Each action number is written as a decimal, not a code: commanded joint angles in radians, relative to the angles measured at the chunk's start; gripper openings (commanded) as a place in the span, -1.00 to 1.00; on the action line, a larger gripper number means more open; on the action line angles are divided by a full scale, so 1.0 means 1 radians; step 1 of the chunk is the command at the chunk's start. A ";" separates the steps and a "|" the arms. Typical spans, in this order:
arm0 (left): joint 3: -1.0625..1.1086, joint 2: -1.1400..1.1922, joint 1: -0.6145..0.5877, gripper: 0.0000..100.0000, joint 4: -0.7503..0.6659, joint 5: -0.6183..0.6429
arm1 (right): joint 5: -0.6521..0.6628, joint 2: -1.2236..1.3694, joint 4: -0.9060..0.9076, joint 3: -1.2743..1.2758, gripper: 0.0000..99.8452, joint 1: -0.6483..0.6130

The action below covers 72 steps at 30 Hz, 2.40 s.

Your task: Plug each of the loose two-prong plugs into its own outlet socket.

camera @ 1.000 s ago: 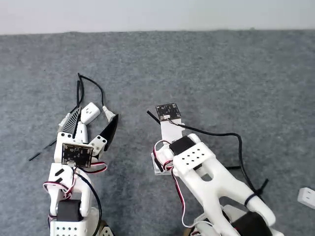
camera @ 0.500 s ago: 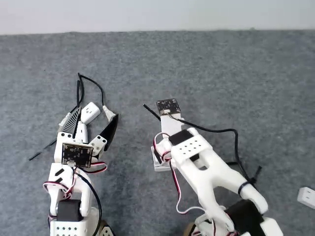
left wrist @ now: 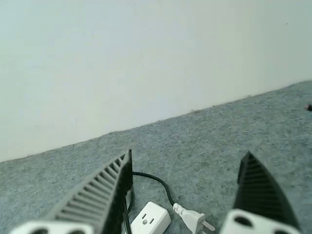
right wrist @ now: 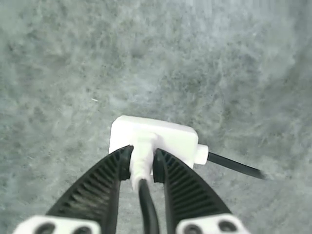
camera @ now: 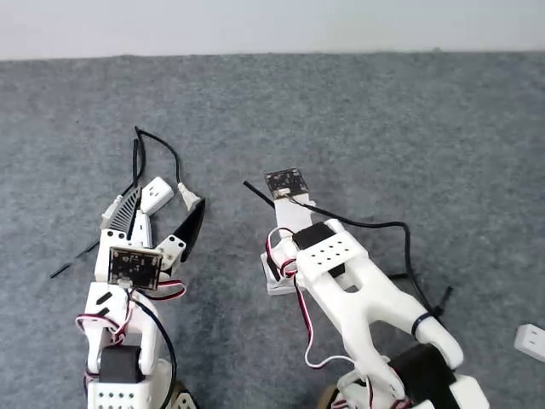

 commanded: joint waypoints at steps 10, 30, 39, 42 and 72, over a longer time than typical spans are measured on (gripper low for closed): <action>-0.008 -0.017 0.008 -0.34 -0.032 -0.006 | 0.098 0.139 0.232 -0.095 -0.43 0.033; -0.005 -0.017 0.008 -0.34 -0.032 -0.006 | 0.396 0.137 0.236 -0.207 -0.41 0.740; -0.005 -0.017 0.008 -0.34 -0.032 -0.006 | 0.592 0.139 -0.002 -0.242 -0.41 1.260; -0.005 -0.017 0.008 -0.34 -0.032 -0.006 | 0.646 0.139 -0.062 -0.242 -0.41 1.394; 0.005 -0.017 0.009 -0.34 -0.048 -0.003 | 0.770 0.127 0.567 -0.361 -0.41 0.697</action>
